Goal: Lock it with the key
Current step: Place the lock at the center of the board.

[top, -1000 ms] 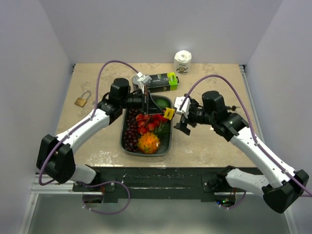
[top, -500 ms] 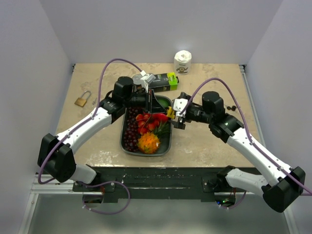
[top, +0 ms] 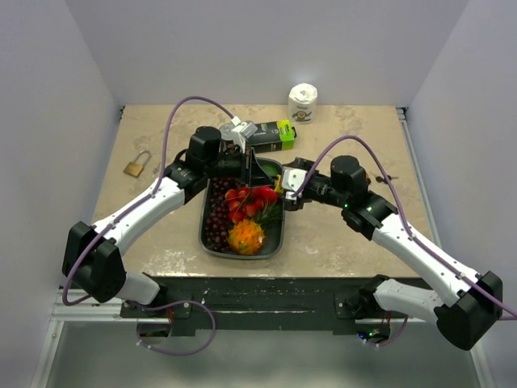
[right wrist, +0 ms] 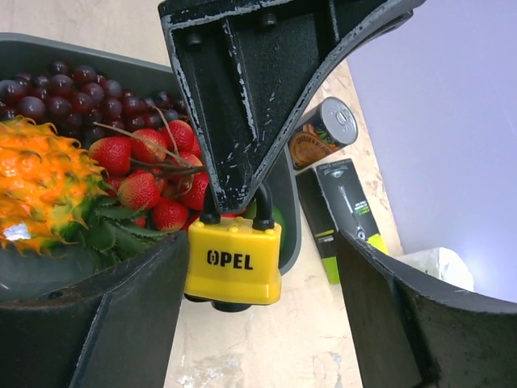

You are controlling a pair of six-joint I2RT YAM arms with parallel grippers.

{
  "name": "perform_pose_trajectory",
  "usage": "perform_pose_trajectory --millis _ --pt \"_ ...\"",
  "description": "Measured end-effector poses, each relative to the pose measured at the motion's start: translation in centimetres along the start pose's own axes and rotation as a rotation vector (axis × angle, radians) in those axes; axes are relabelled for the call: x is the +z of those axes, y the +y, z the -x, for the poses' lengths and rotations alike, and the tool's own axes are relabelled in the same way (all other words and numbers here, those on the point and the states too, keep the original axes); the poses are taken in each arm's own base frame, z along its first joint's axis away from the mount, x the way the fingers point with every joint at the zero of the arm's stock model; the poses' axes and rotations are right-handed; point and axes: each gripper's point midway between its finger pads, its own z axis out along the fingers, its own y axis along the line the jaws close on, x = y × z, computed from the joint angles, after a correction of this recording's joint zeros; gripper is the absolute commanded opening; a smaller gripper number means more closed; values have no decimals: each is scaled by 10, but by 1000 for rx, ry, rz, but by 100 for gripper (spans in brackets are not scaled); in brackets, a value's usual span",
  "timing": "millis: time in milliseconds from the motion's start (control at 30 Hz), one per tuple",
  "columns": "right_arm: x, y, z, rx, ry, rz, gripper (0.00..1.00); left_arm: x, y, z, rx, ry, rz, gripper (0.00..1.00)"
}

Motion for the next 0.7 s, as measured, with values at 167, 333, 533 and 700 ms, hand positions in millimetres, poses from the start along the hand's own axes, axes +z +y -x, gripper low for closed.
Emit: perform_pose_trajectory --millis 167,333,533,700 --pt "7 5 -4 -19 18 15 72 0 3 1 0 -8 15 0" --pt "12 11 -6 -31 30 32 64 1 5 3 0 -17 32 0" --pt "12 10 -14 -35 62 9 59 1 9 5 0 -27 50 0" --pt "17 8 -23 -33 100 -9 60 1 10 6 1 -31 57 0"
